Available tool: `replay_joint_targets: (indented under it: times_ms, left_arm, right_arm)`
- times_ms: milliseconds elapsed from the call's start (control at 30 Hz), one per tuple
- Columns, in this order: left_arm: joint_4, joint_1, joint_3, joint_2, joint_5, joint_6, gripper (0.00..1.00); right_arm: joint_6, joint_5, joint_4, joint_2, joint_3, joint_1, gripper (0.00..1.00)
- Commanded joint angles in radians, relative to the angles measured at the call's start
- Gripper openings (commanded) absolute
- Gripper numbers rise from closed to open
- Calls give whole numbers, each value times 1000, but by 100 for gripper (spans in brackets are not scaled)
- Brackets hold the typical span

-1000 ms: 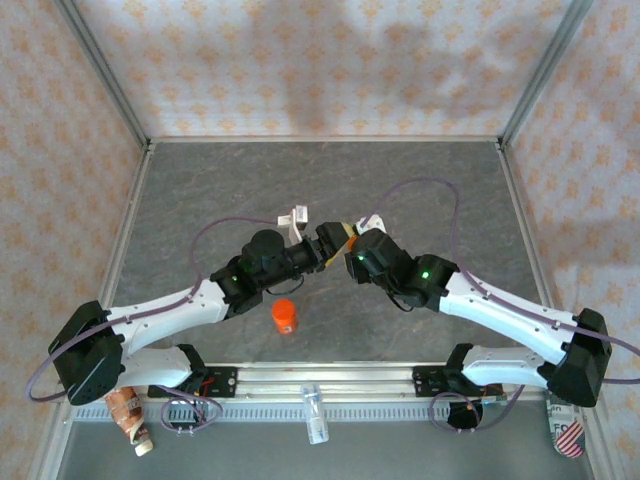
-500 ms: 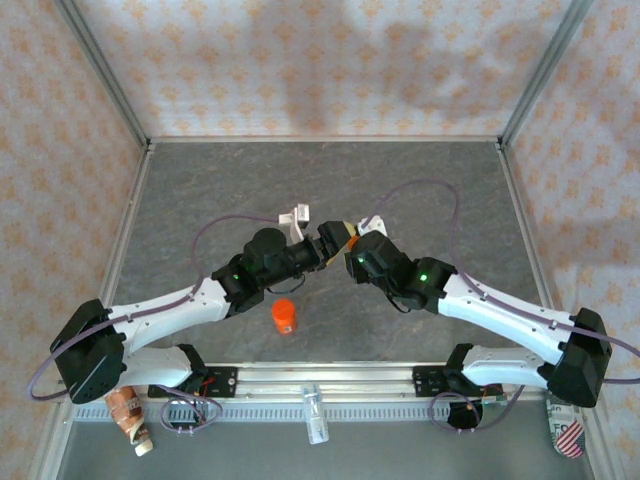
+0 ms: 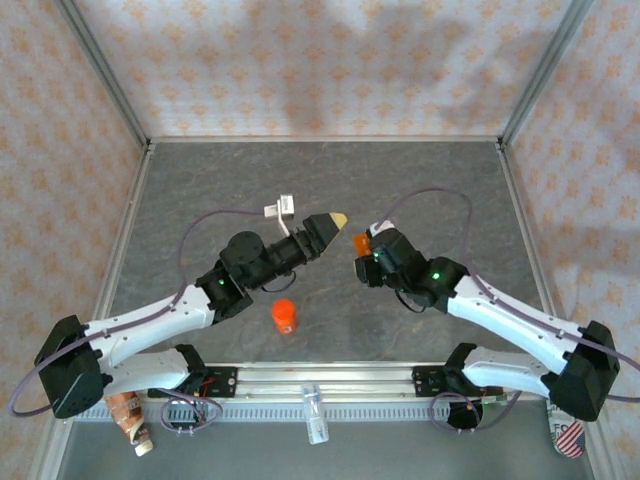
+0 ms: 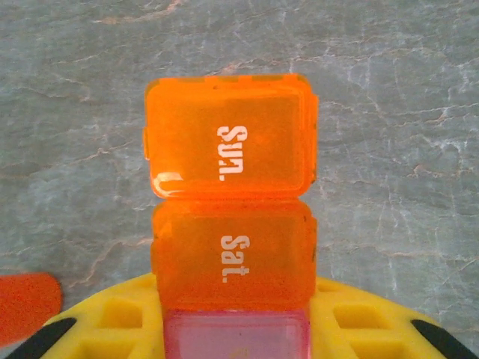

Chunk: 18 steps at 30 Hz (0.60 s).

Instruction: Sort the pills into containers

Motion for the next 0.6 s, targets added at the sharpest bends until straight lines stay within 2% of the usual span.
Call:
replay_joint_targets:
  times_ms: [0,200,567]
  left_arm:
    - [-77,-8,-50,-31,-21,25,87]
    - [-30,-8,-102,-44,-12,-23,87]
    - [1,-8,-116,-39,-10,-26,87]
  right_arm:
    - [-31,-127,-67,-16,72,-10,19]
    - [-41,-207,-90,2,125,-12,19]
    - [-27,-223,-53,71,170,-12,19]
